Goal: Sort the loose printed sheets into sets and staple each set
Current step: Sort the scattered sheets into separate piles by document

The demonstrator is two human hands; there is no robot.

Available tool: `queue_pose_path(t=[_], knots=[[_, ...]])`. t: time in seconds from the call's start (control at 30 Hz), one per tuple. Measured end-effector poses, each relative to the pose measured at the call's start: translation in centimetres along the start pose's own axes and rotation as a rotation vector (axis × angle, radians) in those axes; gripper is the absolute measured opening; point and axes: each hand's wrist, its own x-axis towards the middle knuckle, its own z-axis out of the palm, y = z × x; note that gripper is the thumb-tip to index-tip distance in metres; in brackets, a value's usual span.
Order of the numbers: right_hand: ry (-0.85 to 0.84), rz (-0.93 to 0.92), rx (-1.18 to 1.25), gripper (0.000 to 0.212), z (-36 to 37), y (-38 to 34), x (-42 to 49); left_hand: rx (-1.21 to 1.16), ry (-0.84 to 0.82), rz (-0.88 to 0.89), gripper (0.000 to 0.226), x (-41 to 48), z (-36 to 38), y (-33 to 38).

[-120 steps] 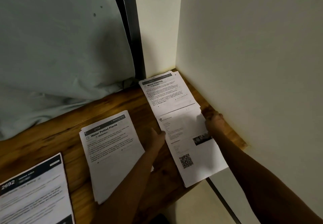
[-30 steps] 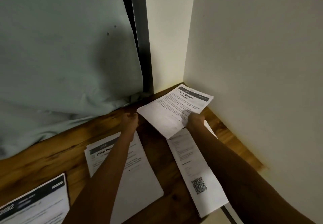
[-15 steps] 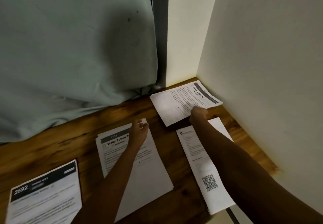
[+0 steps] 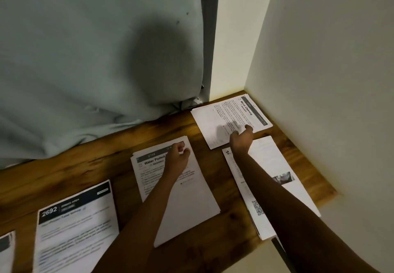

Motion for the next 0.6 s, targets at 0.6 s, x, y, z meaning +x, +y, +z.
queue_pose_path(t=[0.6], knots=[[-0.684,-0.505,-0.389,0.017,13.6,3.0,-30.9,0.038,0.336,0.057,0.026,-10.0,-24.2,-16.8]])
